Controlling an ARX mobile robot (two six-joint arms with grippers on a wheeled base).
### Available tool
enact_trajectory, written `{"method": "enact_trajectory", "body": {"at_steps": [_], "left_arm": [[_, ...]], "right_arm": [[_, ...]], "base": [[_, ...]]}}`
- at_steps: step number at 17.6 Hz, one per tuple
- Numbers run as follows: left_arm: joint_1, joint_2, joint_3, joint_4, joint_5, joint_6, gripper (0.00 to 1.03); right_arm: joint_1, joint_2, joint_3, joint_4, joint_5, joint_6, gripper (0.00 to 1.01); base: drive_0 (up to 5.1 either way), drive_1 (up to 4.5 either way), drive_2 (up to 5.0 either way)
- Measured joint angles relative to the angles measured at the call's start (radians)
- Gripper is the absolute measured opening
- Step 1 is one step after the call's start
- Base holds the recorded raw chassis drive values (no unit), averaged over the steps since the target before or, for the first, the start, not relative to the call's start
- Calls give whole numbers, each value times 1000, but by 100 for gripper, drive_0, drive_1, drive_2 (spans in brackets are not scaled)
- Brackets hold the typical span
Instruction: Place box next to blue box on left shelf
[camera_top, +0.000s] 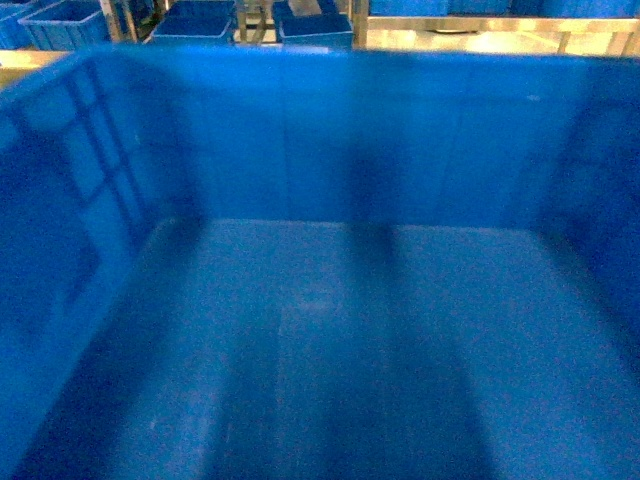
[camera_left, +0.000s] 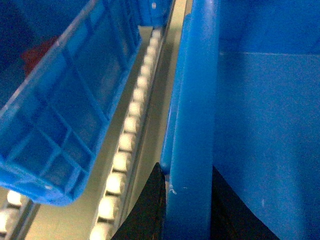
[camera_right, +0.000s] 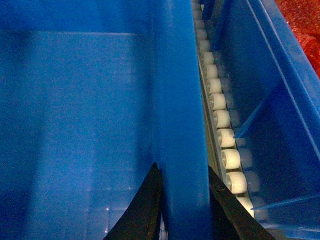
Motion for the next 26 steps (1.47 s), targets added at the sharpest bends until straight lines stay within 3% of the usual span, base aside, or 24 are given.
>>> {"method": "enact_trajectory", "body": {"at_steps": [1,3,5,7,13,17,19,20,23,26], "left_arm": [[11,23,-1,-19,29,-35,13],[26,47,-14,40,42,-40,13],[78,96,-55,203,72,0,13],[110,134,-64,278,98,32,13],[118,242,-37,284,119,35,13],[124,278,-8,268,114,14,13],[124,285,2,258,119,15,13],[124,285,3,255,118,11,17],[129,267,8,255,60,12,44],[159,212,8,302,-82,9,64]], "right_arm": [[-9,15,-2,10,-14,0,16],[-12,43,-12,55,-16,4,16],[-18,117,-16,154,-18,-1,15],[-21,180,-12,205,-19,-8,15],[-43,300,-4,269,-30,-16,15],[-70,360,-5,343,-60,-40,15],[-76,367,7,317,-67,-41,15],[-78,362,13,299,-74,-45,21],[-82,307,18,253,-77,-97,47],[-78,258,23,246,-41,-116,68]], "base": [[0,0,0],[0,0,0],[0,0,0],[0,0,0],[0,0,0],[0,0,0],[0,0,0],[0,0,0],[0,0,0],[0,0,0]]}}
